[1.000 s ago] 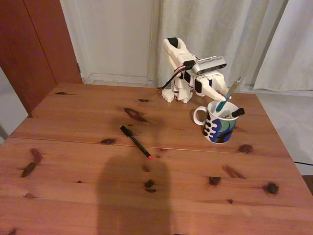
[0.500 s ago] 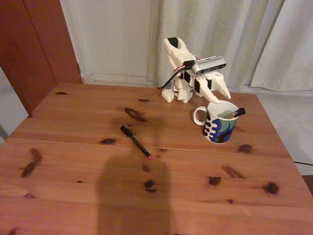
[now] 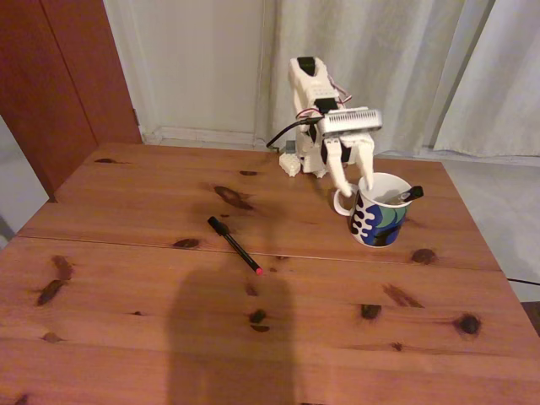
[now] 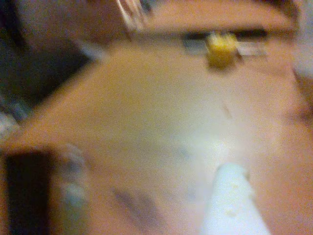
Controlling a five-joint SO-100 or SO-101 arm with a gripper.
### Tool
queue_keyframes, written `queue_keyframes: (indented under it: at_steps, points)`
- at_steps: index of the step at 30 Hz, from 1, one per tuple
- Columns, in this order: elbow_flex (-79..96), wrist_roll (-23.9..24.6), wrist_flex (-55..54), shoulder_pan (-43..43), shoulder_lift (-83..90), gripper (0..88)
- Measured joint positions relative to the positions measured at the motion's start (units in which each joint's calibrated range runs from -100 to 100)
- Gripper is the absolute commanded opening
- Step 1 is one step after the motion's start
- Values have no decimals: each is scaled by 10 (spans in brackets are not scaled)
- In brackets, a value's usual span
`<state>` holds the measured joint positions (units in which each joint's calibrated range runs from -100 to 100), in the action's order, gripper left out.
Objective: Clean up the desk and place the pens and markers into the cup
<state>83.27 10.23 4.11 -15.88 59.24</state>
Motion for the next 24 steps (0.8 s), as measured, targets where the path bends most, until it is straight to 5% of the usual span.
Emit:
queue_keyframes:
  at_steps: [10,24]
  points:
    - [-250,-101,233,78,-276,148]
    - [-497,-290,283,222,-593,154]
